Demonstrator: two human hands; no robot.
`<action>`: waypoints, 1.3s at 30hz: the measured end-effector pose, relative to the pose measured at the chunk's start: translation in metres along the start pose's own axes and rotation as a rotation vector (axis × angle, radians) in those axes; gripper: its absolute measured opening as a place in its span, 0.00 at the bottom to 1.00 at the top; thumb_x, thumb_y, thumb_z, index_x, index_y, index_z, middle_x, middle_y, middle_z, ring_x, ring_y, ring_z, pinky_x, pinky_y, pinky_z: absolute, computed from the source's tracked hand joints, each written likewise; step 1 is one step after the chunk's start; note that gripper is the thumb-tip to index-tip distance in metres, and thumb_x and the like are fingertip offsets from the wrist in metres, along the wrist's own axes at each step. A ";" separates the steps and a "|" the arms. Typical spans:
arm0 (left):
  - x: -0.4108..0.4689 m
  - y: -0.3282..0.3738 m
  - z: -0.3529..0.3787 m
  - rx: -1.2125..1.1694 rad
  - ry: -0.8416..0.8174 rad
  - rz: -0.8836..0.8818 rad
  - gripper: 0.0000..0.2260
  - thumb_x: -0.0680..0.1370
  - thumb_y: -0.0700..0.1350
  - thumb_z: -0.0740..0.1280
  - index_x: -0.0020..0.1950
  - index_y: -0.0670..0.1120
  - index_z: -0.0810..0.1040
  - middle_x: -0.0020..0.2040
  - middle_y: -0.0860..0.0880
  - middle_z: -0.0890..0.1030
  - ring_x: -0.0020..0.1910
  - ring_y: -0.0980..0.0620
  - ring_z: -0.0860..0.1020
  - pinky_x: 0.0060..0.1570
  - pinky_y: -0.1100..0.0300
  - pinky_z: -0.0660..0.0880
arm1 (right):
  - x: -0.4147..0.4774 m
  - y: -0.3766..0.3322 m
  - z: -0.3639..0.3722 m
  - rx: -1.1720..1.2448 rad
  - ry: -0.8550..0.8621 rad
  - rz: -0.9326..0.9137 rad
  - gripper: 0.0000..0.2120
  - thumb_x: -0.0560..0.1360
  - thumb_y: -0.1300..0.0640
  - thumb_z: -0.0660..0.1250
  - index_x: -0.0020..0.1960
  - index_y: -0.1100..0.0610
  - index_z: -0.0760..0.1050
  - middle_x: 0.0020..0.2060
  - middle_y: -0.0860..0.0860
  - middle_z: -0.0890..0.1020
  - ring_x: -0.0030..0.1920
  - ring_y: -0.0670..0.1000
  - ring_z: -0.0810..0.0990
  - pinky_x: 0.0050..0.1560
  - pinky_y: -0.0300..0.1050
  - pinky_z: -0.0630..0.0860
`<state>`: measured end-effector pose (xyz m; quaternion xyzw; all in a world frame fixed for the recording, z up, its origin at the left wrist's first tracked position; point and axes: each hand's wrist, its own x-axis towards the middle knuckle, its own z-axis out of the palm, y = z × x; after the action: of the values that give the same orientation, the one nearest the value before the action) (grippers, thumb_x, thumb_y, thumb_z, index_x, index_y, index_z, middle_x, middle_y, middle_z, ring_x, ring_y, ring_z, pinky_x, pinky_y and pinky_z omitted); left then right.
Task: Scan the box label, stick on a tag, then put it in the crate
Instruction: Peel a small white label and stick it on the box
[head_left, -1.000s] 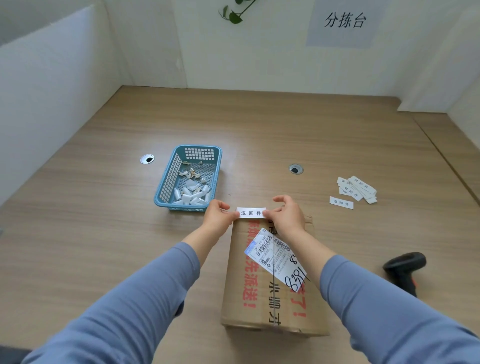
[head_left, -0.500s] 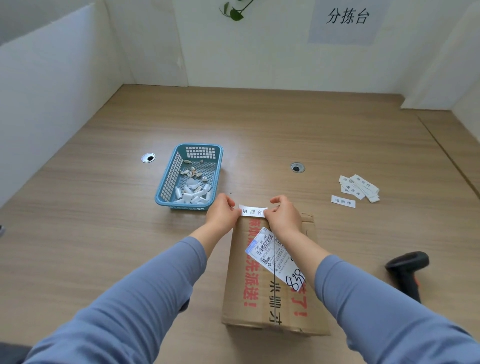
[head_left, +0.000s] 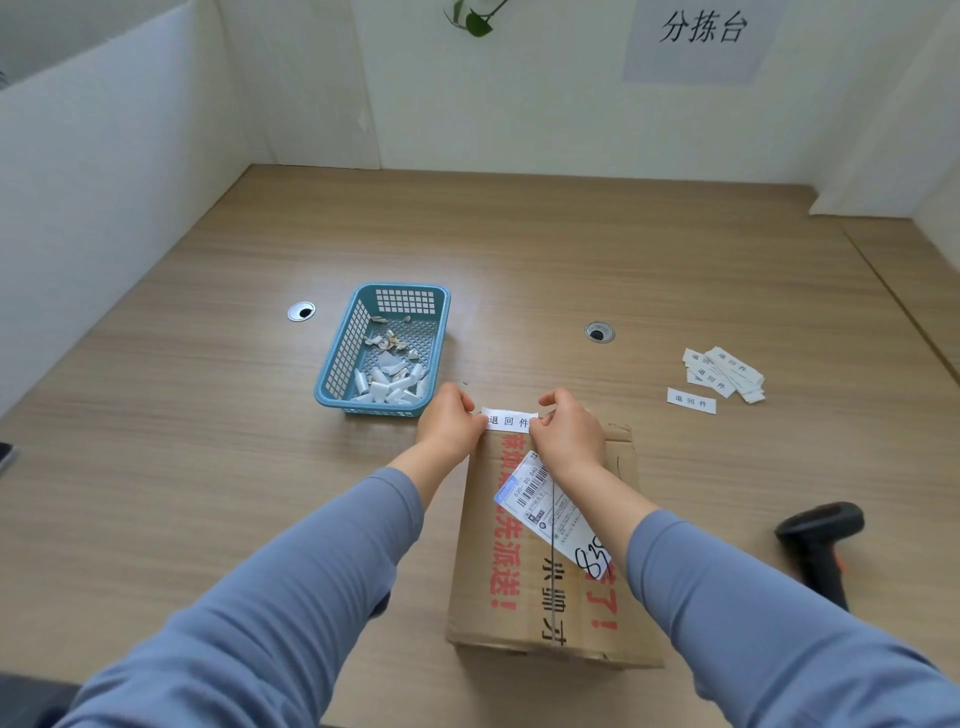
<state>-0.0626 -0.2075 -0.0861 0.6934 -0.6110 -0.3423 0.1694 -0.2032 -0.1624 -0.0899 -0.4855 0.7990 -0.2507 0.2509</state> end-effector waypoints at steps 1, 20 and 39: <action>0.000 0.000 0.000 0.003 0.001 -0.001 0.08 0.73 0.44 0.68 0.46 0.47 0.69 0.43 0.50 0.77 0.45 0.46 0.77 0.43 0.58 0.70 | 0.000 0.000 0.000 0.000 0.003 0.000 0.12 0.75 0.59 0.61 0.58 0.52 0.73 0.45 0.49 0.82 0.56 0.55 0.76 0.50 0.49 0.75; -0.001 -0.004 -0.004 -0.051 -0.035 -0.106 0.17 0.73 0.51 0.71 0.54 0.43 0.71 0.48 0.49 0.74 0.49 0.46 0.74 0.50 0.55 0.70 | -0.003 0.009 -0.003 -0.008 0.060 -0.033 0.13 0.78 0.55 0.61 0.62 0.56 0.72 0.58 0.52 0.78 0.62 0.54 0.71 0.57 0.49 0.70; -0.010 -0.008 0.050 -0.254 0.032 -0.231 0.25 0.76 0.62 0.59 0.63 0.44 0.70 0.60 0.44 0.79 0.59 0.43 0.76 0.58 0.52 0.72 | -0.011 -0.010 0.040 -0.381 0.058 0.083 0.37 0.78 0.36 0.45 0.78 0.60 0.49 0.78 0.57 0.47 0.78 0.55 0.41 0.73 0.64 0.33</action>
<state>-0.0910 -0.1870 -0.1240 0.7373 -0.4763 -0.4231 0.2249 -0.1665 -0.1630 -0.1118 -0.4834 0.8583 -0.0982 0.1414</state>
